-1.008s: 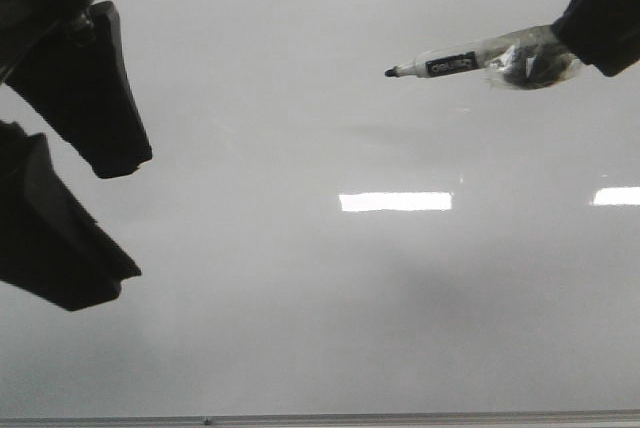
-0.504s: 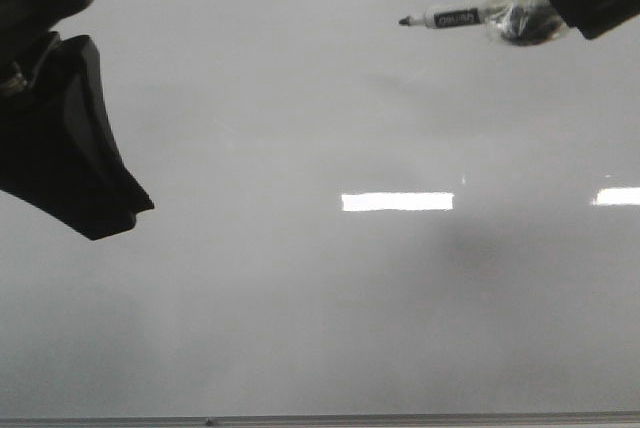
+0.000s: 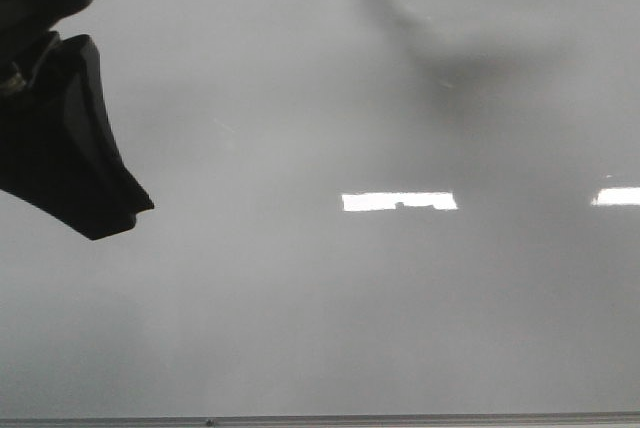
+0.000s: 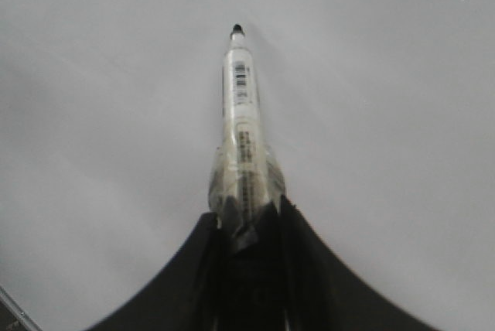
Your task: Write number 5 on whiteboard
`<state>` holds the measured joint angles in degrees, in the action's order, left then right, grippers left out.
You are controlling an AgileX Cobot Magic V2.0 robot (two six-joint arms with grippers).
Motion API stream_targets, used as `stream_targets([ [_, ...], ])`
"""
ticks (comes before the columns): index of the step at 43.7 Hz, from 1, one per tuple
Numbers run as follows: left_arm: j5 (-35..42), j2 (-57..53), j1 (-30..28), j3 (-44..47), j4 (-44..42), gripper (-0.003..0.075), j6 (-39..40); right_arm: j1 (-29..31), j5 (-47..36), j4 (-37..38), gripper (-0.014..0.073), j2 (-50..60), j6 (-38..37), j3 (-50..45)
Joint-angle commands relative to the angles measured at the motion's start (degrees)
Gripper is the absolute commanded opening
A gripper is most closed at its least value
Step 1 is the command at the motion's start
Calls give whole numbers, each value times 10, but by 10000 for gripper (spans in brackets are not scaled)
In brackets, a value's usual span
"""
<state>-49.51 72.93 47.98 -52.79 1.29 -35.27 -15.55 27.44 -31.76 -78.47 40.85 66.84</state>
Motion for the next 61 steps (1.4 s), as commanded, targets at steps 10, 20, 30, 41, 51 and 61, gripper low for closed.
stream_targets([
  [10,14,-16,2,-18,3,-20,5,3,-29,-14,-63,-23,-1,28],
  [20,14,-16,2,-18,3,-20,5,-3,42,-14,-63,-39,-1,14],
  [30,14,-16,2,-18,5,-20,5,-16,28,-15,-63,-38,-9,-26],
  [41,14,-16,2,-18,5,-20,5,3,34,15,-63,-19,-50,-26],
  [51,14,-16,2,-18,5,-20,5,43,73,56,-63,-7,-84,-38],
  [61,14,-16,2,-18,5,-20,5,40,64,53,-63,9,-84,-122],
])
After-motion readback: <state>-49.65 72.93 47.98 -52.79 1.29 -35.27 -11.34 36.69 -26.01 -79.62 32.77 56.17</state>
